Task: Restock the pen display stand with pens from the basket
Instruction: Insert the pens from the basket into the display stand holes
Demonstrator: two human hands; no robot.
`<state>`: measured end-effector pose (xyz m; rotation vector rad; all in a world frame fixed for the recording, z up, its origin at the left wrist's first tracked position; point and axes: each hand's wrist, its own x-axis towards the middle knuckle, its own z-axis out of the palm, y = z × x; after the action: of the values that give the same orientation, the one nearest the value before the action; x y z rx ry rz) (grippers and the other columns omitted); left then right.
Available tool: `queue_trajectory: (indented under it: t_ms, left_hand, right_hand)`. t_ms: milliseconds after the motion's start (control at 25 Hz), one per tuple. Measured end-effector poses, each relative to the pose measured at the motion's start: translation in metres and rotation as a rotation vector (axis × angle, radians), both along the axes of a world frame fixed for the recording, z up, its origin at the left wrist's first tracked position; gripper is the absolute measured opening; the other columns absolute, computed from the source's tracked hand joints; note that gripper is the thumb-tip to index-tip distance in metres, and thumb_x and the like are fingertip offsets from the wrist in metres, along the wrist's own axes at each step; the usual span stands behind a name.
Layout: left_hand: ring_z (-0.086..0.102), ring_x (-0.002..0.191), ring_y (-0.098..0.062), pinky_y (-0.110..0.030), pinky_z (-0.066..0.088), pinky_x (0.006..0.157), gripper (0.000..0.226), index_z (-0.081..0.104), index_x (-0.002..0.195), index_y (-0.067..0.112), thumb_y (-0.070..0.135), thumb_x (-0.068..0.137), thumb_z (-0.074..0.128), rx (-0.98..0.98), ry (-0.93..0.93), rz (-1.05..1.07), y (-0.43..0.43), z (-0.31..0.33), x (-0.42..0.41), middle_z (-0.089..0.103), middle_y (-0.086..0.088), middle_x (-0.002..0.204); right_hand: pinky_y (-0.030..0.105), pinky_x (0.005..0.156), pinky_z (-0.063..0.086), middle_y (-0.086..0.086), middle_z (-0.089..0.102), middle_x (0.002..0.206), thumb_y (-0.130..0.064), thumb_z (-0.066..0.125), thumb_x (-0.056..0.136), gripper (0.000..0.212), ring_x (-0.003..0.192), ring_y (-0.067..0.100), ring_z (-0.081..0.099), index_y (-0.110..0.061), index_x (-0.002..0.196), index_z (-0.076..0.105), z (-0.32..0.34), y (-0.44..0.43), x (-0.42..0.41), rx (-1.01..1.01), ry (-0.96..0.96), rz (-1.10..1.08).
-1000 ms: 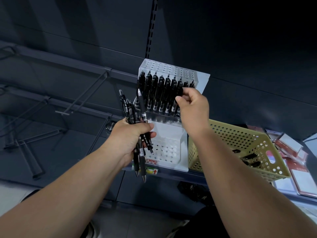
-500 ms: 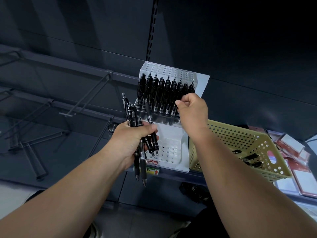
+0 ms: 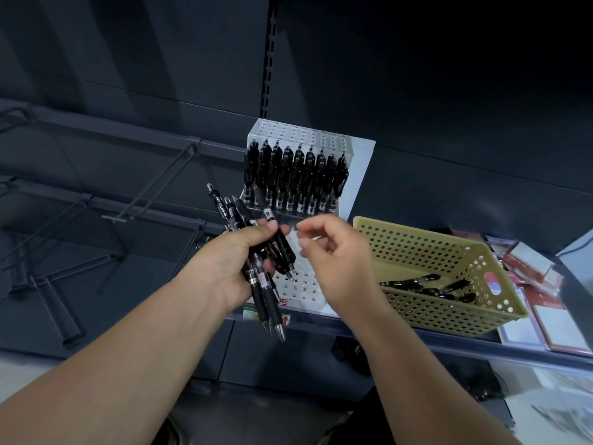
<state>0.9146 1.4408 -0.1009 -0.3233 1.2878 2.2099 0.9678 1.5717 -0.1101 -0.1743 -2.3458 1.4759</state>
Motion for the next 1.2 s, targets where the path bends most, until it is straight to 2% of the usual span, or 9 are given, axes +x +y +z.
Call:
queue_trajectory:
  t_ms: [80,200,400,520,640,720,800,960,1200]
  left_hand:
    - [0.06,0.047,-0.009,-0.014,0.037,0.037,0.006,0.063,0.092,0.006,0.009,0.087,0.063,-0.01,-0.021,0.007,0.004,0.002,0.002,0.07,-0.001,0.062]
    - [0.062,0.048,-0.01,-0.015,0.04,0.037,0.008,0.061,0.079,0.006,0.008,0.086,0.065,-0.015,-0.054,0.021,0.007,0.001,0.006,0.066,-0.004,0.058]
    - [0.059,0.052,-0.013,-0.016,0.041,0.037,0.009,0.062,0.082,0.005,0.011,0.084,0.068,-0.011,-0.068,-0.002,0.009,-0.002,0.008,0.064,-0.006,0.068]
    - [0.066,0.052,-0.013,-0.016,0.041,0.036,0.01,0.062,0.087,0.006,0.012,0.083,0.069,-0.054,-0.033,-0.016,0.009,-0.005,0.009,0.067,-0.007,0.074]
    - [0.069,0.055,-0.013,-0.016,0.041,0.037,0.011,0.063,0.088,0.008,0.009,0.081,0.072,-0.123,-0.004,-0.003,0.007,-0.008,0.007,0.065,-0.007,0.08]
    - [0.069,0.056,-0.013,-0.019,0.043,0.04,0.02,0.063,0.097,0.004,0.008,0.08,0.072,-0.146,0.014,-0.003,0.006,-0.009,0.005,0.067,-0.007,0.081]
    - [0.07,0.058,-0.012,-0.023,0.046,0.046,0.035,0.06,0.111,-0.001,0.009,0.079,0.073,-0.162,0.033,0.0,0.005,-0.01,0.001,0.071,-0.006,0.078]
    - [0.072,0.064,-0.015,-0.022,0.05,0.044,0.057,0.051,0.128,0.002,0.012,0.077,0.075,-0.131,0.066,0.008,0.003,-0.014,-0.007,0.075,-0.004,0.076]
    - [0.072,0.065,-0.014,-0.026,0.049,0.05,0.031,0.059,0.105,0.01,0.014,0.079,0.075,-0.176,0.134,-0.007,0.002,-0.014,-0.009,0.074,-0.002,0.075]
  right_hand:
    - [0.017,0.06,0.048,-0.006,0.065,0.096,0.004,0.06,0.089,0.035,0.065,0.001,0.057,-0.029,0.098,0.067,-0.005,-0.001,0.007,0.014,0.031,0.072]
    - [0.012,0.064,0.046,-0.011,0.058,0.098,0.009,0.062,0.087,0.036,0.068,-0.005,0.057,-0.022,0.104,0.069,-0.006,0.0,0.011,-0.016,0.065,0.123]
    - [0.011,0.071,0.045,-0.012,0.06,0.096,0.0,0.069,0.086,0.024,0.075,-0.004,0.058,-0.019,0.101,0.072,-0.009,0.001,0.013,-0.013,0.119,0.089]
    - [0.022,0.083,0.051,-0.01,0.062,0.099,-0.004,0.067,0.088,0.025,0.09,0.004,0.063,-0.027,0.098,0.068,-0.007,0.003,0.012,-0.032,0.162,0.026]
    - [0.029,0.084,0.055,-0.008,0.066,0.093,-0.007,0.059,0.093,0.023,0.087,0.007,0.062,-0.028,0.1,0.066,0.003,0.012,0.007,-0.148,0.119,-0.081]
    - [0.027,0.081,0.056,-0.005,0.067,0.092,-0.009,0.057,0.095,0.02,0.083,0.01,0.064,-0.026,0.105,0.064,0.014,0.021,0.0,-0.191,0.117,-0.167]
    - [0.028,0.082,0.057,-0.003,0.069,0.096,-0.012,0.058,0.095,0.02,0.087,0.012,0.066,-0.022,0.112,0.061,0.025,0.031,-0.011,-0.192,0.132,-0.254]
    - [0.031,0.087,0.056,-0.005,0.069,0.1,-0.015,0.059,0.095,0.022,0.092,0.009,0.067,-0.02,0.116,0.059,0.042,0.048,-0.033,-0.076,0.158,-0.309]
    - [0.031,0.09,0.053,-0.005,0.065,0.102,-0.015,0.056,0.095,0.024,0.095,0.01,0.063,-0.027,0.116,0.062,0.048,0.058,-0.058,0.079,0.179,-0.274]
